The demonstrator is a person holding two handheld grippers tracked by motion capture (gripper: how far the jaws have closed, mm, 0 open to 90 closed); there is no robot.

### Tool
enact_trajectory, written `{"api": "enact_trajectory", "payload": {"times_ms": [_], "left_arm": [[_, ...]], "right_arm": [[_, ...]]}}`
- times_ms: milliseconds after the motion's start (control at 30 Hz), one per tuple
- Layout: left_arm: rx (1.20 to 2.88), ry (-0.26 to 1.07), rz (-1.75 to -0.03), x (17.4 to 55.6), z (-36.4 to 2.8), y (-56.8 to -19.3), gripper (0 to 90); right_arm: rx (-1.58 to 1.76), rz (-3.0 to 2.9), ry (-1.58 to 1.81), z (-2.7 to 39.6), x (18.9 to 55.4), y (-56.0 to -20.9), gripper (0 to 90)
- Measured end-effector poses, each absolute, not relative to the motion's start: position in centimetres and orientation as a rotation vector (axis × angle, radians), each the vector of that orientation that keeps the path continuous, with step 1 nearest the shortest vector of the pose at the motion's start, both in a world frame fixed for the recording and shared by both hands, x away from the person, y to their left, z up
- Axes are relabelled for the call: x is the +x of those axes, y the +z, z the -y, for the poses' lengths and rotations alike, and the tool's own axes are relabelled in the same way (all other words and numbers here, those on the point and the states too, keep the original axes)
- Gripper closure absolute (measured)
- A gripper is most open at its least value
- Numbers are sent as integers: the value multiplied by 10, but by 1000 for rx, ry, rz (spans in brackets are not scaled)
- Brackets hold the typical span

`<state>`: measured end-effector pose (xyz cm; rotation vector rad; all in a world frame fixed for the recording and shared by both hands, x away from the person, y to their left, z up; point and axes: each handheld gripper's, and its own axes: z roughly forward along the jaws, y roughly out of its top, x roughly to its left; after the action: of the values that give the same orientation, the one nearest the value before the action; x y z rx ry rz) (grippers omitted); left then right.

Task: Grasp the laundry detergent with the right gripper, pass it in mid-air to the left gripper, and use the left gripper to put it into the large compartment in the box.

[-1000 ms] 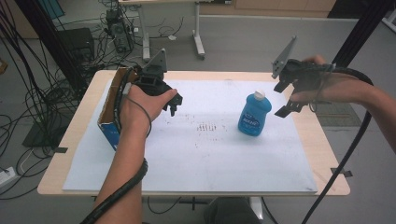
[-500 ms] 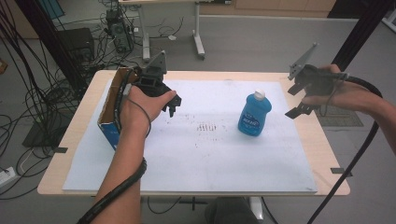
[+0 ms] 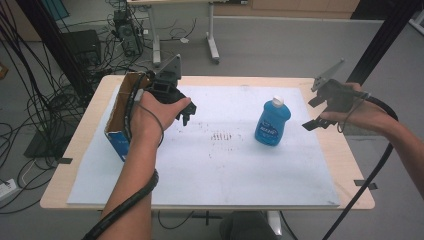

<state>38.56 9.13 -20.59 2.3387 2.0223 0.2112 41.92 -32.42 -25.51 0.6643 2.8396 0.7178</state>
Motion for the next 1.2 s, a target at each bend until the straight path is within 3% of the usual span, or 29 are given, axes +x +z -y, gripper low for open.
{"api": "enact_trajectory", "payload": {"times_ms": [467,1200], "left_arm": [[2358,219,-2029,389,-93,-206,55],[2363,234,-2036,388,-94,-207,55]], "right_arm": [[738,-2744,873,315,429,-304,36],[752,-2617,1004,301,431,-345,30]]}}
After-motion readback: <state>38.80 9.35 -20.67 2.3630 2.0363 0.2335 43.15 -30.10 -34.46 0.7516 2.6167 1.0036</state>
